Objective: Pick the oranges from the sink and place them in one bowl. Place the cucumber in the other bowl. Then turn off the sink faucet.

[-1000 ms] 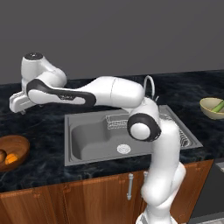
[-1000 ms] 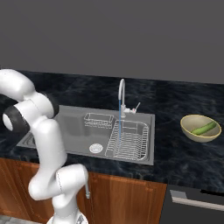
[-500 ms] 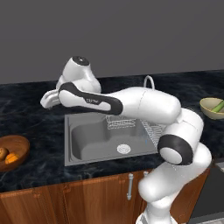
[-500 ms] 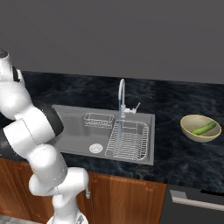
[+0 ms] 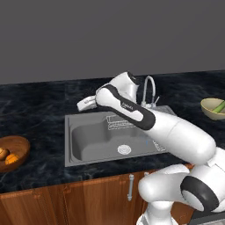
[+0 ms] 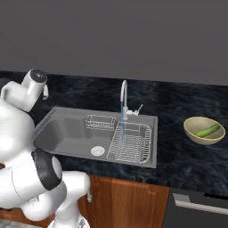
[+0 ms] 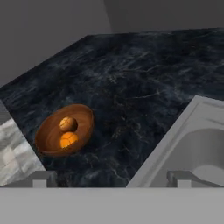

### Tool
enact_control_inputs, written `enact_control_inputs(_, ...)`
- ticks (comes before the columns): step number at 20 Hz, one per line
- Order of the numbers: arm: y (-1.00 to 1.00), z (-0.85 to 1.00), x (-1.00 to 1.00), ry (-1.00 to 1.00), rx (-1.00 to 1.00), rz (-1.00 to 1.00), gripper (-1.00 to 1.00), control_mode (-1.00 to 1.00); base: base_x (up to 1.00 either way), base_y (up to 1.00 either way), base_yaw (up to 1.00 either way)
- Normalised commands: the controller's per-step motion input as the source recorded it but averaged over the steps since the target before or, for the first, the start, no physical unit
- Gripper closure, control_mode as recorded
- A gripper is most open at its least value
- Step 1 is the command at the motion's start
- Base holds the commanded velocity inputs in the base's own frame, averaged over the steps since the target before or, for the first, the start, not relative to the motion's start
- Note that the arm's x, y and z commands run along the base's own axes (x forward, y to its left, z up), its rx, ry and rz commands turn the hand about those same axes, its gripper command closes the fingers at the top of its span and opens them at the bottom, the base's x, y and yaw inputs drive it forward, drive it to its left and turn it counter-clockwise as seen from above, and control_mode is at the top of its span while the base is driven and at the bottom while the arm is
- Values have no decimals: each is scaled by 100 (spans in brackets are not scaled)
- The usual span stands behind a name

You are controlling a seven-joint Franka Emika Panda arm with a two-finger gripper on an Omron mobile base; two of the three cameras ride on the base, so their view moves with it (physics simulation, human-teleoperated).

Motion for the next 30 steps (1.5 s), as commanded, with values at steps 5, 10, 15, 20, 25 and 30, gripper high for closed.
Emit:
enact_control_inputs(5,-100,10,-15,0,21,2,-100,-100,0,0,0)
enact_control_inputs(10,-100,2,-6,0,17,1,-100,-100,0,0,0)
enact_control_inputs(15,-100,-1,0,-1,10,0,-100,-100,0,0,0)
enact_control_inputs(20,-99,0,0,-1,7,0,-100,-100,0,0,0)
enact_control_inputs(25,-98,0,-5,0,6,0,-100,-100,0,0,0)
enact_control_inputs(30,-84,-5,-7,0,1,0,-100,-100,0,0,0)
